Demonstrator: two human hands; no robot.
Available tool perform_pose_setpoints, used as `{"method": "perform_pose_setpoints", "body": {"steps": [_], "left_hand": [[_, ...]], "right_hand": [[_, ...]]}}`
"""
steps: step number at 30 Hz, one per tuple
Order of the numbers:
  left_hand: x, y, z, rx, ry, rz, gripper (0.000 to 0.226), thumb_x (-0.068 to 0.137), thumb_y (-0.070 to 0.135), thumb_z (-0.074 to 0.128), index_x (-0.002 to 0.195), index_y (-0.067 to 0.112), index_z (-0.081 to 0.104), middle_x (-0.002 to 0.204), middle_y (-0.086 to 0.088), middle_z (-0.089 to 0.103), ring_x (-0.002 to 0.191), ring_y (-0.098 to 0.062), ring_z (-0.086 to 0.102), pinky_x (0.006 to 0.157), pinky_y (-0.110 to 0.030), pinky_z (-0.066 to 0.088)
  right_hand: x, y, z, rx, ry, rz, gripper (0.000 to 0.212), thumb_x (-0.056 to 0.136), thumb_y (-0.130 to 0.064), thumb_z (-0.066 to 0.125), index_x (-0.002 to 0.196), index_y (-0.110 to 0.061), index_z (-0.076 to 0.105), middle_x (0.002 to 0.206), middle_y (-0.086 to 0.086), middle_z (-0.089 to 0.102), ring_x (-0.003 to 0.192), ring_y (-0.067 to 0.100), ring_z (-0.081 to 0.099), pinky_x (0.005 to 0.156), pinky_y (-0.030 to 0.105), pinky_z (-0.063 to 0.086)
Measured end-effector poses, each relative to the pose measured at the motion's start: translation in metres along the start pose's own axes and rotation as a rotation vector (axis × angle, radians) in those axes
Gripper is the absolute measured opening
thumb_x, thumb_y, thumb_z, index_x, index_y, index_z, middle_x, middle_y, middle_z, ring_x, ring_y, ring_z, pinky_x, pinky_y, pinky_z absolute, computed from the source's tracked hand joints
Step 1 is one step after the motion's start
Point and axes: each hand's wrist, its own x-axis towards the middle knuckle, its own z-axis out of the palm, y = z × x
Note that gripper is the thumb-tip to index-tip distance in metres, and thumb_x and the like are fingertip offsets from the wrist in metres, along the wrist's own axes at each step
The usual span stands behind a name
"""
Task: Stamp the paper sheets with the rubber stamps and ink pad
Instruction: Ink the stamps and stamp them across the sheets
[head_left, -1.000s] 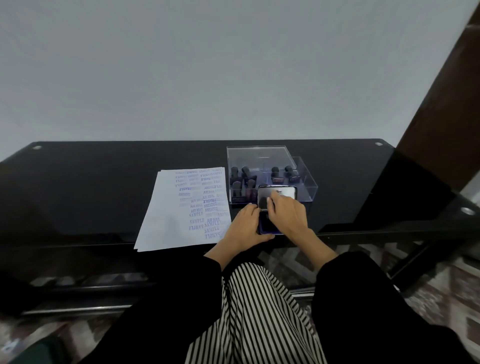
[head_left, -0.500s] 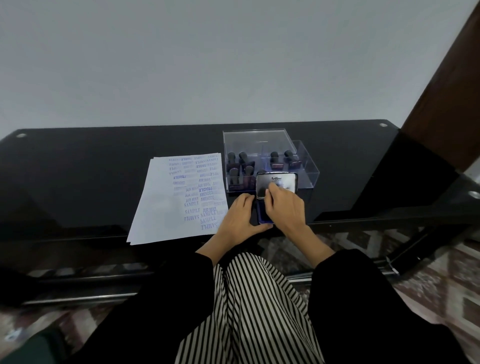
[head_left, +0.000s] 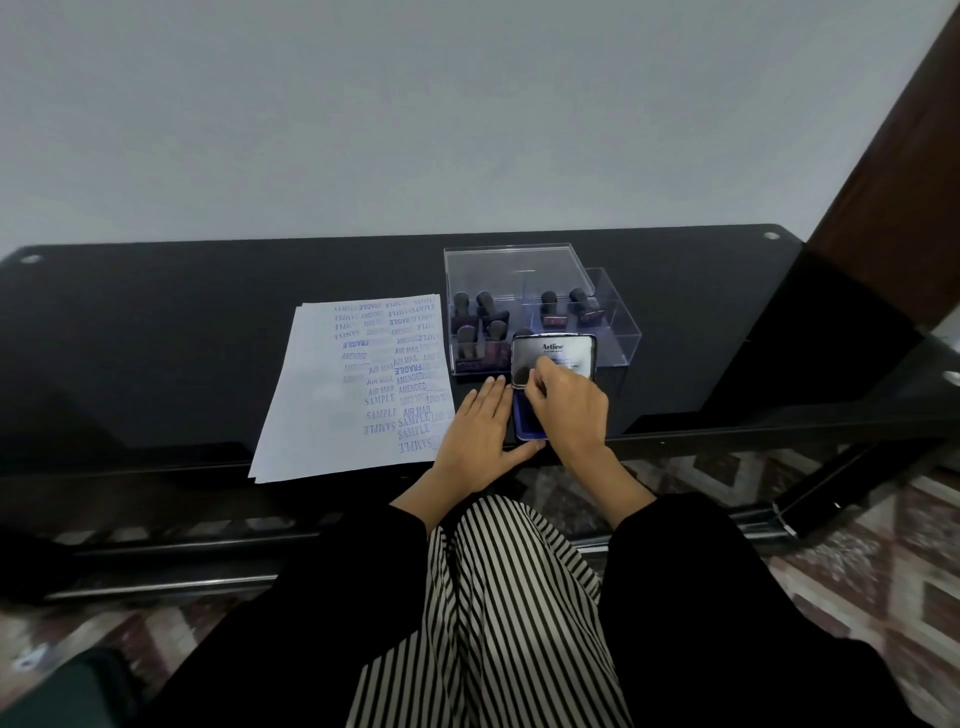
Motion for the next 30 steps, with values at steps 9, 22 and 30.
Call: {"method": "perform_pose_setpoints", "body": {"steps": [9,22,30], "left_hand": [[0.0,0.0,-0.001,0.001,0.002,0.009,0.089,0.087,0.067,0.031,0.149,0.006,0.007,0.158,-0.008,0.005,0.146,-0.016,-0.001,0.116,-0.027,-0.006],[0.0,0.001,-0.007,-0.016,-0.013,0.002,0.085,0.09,0.06,0.038,0.148,0.006,0.009,0.158,-0.008,0.006,0.146,-0.016,0.0,0.117,-0.028,-0.004],[0.001,0.004,-0.008,-0.027,-0.03,-0.01,0.085,0.09,0.058,0.04,0.149,0.005,0.009,0.158,-0.01,0.006,0.146,-0.017,0.0,0.118,-0.03,-0.004]], "right_hand": [[0.004,-0.005,0.007,-0.045,0.099,0.04,0.035,0.061,-0.009,0.083,0.054,-0.013,0.049,0.039,0.0,0.049,0.03,0.018,0.045,0.038,0.014,0.019],[0.004,-0.004,0.011,-0.053,0.17,-0.013,0.035,0.057,-0.007,0.084,0.054,-0.013,0.05,0.04,-0.001,0.05,0.031,0.017,0.046,0.034,0.014,0.024],[-0.003,-0.002,0.006,-0.043,0.171,-0.051,0.037,0.057,-0.005,0.084,0.053,-0.012,0.047,0.04,-0.001,0.047,0.03,0.015,0.043,0.034,0.014,0.024]]}}
